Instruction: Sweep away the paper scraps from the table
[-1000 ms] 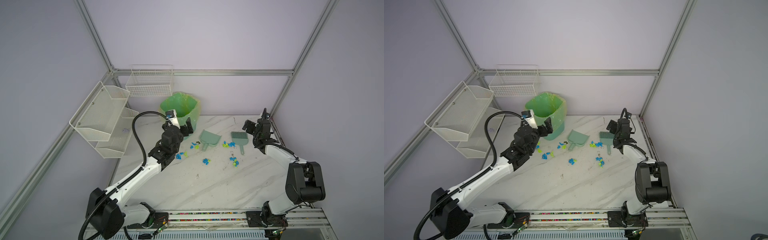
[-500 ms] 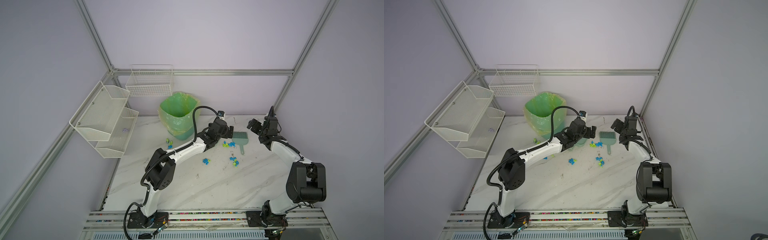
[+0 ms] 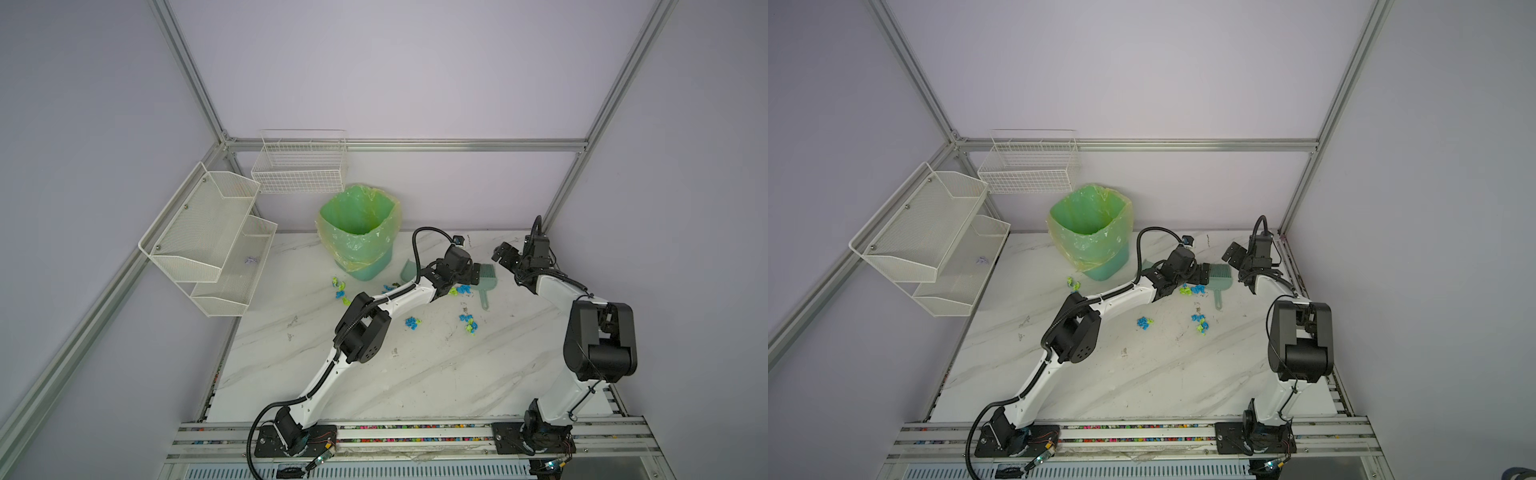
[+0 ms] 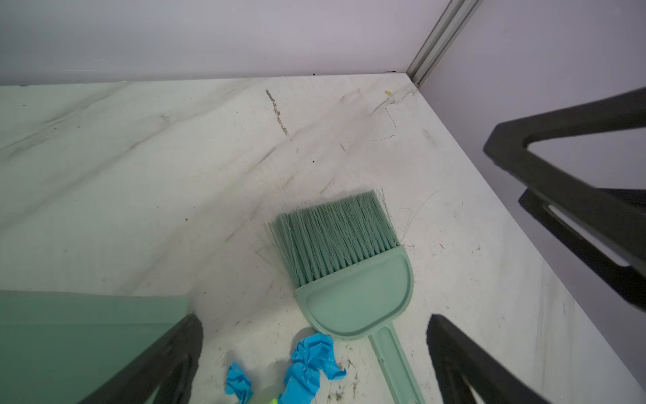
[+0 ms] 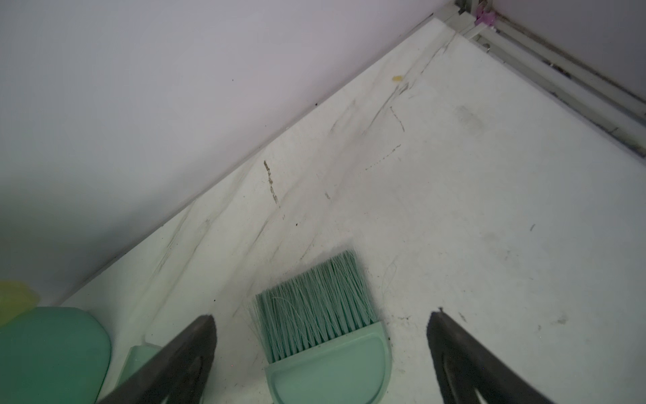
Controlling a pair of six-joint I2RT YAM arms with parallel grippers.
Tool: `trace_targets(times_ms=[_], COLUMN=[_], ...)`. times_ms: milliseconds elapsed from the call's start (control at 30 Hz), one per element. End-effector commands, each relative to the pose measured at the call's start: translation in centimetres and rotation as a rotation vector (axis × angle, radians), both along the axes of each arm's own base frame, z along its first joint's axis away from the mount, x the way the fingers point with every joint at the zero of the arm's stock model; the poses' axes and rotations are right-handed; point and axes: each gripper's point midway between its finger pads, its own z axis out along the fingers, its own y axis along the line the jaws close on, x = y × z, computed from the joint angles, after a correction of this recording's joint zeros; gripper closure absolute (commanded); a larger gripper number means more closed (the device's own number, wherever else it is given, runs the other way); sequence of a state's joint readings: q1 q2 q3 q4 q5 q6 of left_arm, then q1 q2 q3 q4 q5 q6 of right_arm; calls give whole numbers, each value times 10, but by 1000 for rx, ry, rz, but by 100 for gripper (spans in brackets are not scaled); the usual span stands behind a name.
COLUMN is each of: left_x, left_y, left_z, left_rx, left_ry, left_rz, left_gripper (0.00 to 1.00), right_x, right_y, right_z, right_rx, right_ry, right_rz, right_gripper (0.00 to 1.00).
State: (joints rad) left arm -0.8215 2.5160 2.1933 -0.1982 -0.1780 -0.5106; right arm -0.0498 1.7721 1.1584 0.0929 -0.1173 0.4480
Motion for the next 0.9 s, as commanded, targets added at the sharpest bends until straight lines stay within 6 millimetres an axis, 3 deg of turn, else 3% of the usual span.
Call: trace_targets(times_ms=[0,267,500,700,867], left_x=[12,28,36,41,43], left_y=[-23,-28,-28,-29,-30], left_z=[62,22,-12,-15,-29], left_rx=[-159,-215,-277,-286,-286], left_ry=[-96,-31,32,17,33], left_rz=[-21,-5,57,77,89], left_gripper=[0,0,18,20,28], right_x=[11,9,6,-1,-2], right_y=[6,3,2,-1,-2], right_z=[15,12,15,19,18], right_rx=[22,0,-10,-25,-21], right_ry=[-45,-43,-51,-58,-58], right_rz=[36,32,28,20,17], right_gripper=[3,3,3,3,3])
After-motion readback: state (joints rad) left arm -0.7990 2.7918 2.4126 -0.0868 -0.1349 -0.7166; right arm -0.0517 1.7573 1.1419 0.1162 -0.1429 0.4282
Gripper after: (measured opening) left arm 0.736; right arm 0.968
